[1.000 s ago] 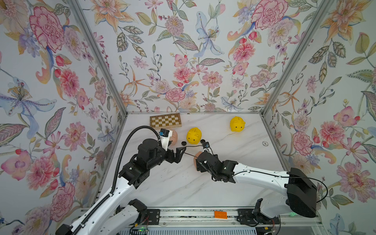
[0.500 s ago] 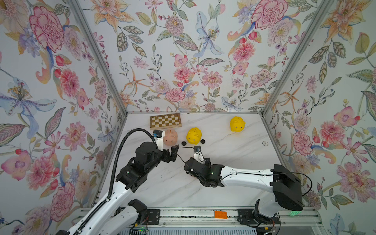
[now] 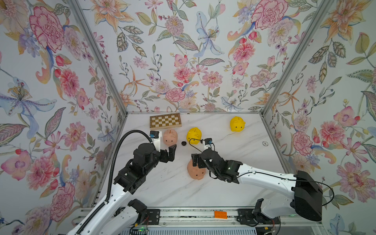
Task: Open piggy banks
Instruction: Place the piggy bank at the center of the board, then adjust the piggy bank at the center of the board.
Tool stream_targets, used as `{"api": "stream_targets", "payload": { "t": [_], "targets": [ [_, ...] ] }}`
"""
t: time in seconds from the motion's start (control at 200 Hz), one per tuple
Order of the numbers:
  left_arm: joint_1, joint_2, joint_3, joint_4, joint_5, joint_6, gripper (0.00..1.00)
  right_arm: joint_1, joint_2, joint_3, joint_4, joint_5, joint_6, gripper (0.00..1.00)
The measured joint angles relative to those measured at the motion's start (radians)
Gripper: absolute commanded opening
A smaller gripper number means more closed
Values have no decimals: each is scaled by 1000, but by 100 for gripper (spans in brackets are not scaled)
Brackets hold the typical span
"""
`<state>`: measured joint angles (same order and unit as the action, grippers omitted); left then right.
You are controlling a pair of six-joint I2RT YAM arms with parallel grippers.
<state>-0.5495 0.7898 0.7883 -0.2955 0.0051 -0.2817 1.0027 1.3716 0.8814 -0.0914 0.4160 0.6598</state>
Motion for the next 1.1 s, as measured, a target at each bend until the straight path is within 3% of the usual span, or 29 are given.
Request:
{"api": "stream_targets", "payload": {
  "t": [0.175, 0.4, 0.786, 1.101],
  "targets": [
    [0, 10, 0, -3, 23, -3, 99, -116, -50, -84, -29, -63, -17, 99],
    [1, 45, 0, -3, 74, -8, 99, -142, -72, -158, -62, -114, -28, 99],
    [1, 96, -1, -2, 167, -42, 99, -56, -99, -250, -87, -120, -8, 99],
    [1, 149, -21, -2, 199, -77, 99, 50, -76, -261, 33, -138, -28, 99]
  ]
}}
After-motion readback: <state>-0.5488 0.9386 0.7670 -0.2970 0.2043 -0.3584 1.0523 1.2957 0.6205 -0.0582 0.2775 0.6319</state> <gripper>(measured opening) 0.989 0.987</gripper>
